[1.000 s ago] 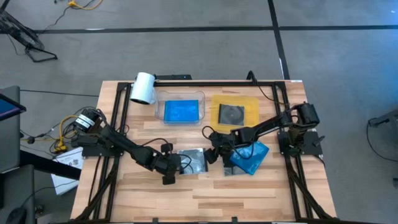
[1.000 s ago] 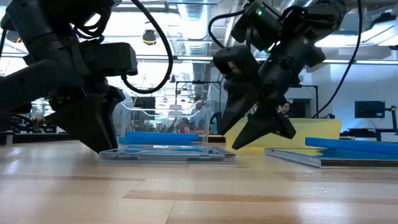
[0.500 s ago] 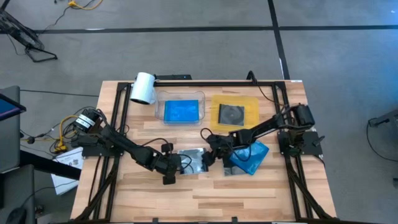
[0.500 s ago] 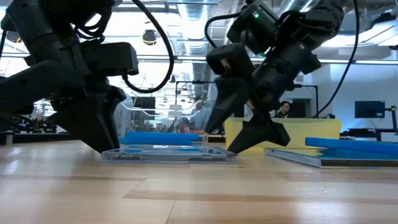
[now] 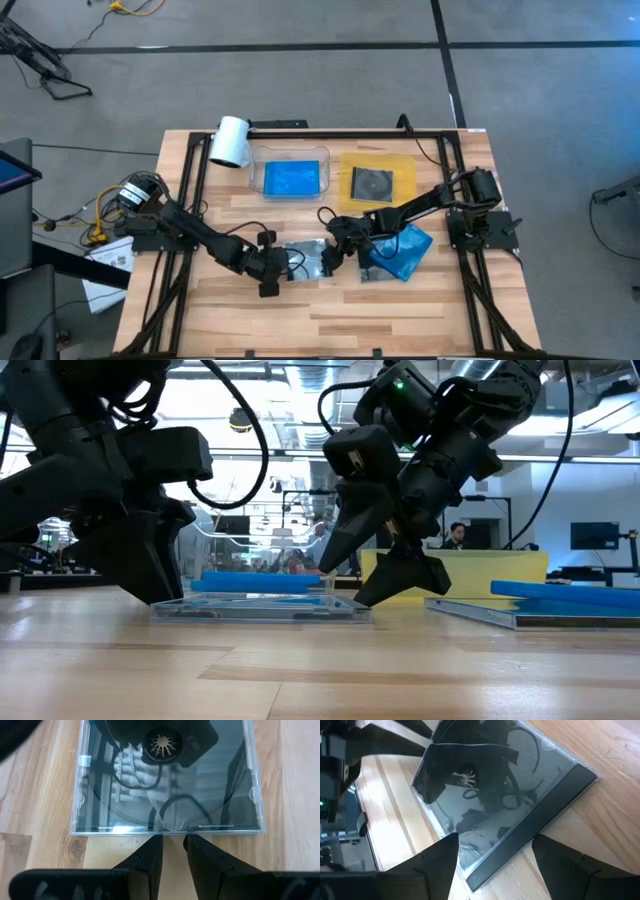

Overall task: Pick & place jewel cases by type
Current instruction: Put the left black CD case into the yellow bin

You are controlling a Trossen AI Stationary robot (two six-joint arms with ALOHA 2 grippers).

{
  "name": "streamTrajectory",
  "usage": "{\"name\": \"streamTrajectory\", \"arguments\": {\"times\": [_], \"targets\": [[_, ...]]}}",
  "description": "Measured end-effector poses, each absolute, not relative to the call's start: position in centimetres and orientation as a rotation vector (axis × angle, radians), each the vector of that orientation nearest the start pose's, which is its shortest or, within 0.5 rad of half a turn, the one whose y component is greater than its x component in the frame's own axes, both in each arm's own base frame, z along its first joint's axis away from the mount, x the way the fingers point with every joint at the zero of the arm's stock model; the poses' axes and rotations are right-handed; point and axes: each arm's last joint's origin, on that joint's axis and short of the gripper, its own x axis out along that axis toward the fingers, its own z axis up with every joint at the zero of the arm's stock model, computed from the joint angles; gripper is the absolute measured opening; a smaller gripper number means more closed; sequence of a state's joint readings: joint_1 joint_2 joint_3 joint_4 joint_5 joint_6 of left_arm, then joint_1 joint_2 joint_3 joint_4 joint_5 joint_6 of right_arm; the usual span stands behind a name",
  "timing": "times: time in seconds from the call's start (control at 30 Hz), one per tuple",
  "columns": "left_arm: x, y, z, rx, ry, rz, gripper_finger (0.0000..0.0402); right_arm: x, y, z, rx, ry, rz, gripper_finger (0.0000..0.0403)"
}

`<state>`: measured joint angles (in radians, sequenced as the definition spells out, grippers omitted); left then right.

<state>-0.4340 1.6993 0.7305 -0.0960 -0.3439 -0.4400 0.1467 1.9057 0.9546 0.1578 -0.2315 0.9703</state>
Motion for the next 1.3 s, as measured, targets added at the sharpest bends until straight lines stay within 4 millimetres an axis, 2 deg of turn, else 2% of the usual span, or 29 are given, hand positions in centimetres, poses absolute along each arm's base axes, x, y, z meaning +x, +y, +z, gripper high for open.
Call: {"name": "streamTrajectory", "arguments": {"times": [0.17,0.57,1.0,1.17,1.3], "targets": [[25.9,-10.5,10.5,-0.063,0.929,0.13,0.0084,35.8,6.1,13.1,0.917,0.881,-0.042,0.0249],[25.9,-10.4,10.5,-0.075,0.938,0.124,0.0084,35.7,6.2,13.6,0.899,0.887,0.003,0.0249],[25.8,-10.3,10.4,-0.078,0.947,0.123,0.0084,35.3,7.0,15.9,0.864,0.844,0.093,0.0249],[25.8,-10.3,10.4,-0.085,0.946,0.126,0.0084,36.2,7.9,18.0,0.843,0.691,0.211,0.0248],[25.8,-10.3,10.4,-0.09,0.943,0.126,0.0084,36.5,7.7,18.4,0.834,0.627,0.217,0.0248]]}}
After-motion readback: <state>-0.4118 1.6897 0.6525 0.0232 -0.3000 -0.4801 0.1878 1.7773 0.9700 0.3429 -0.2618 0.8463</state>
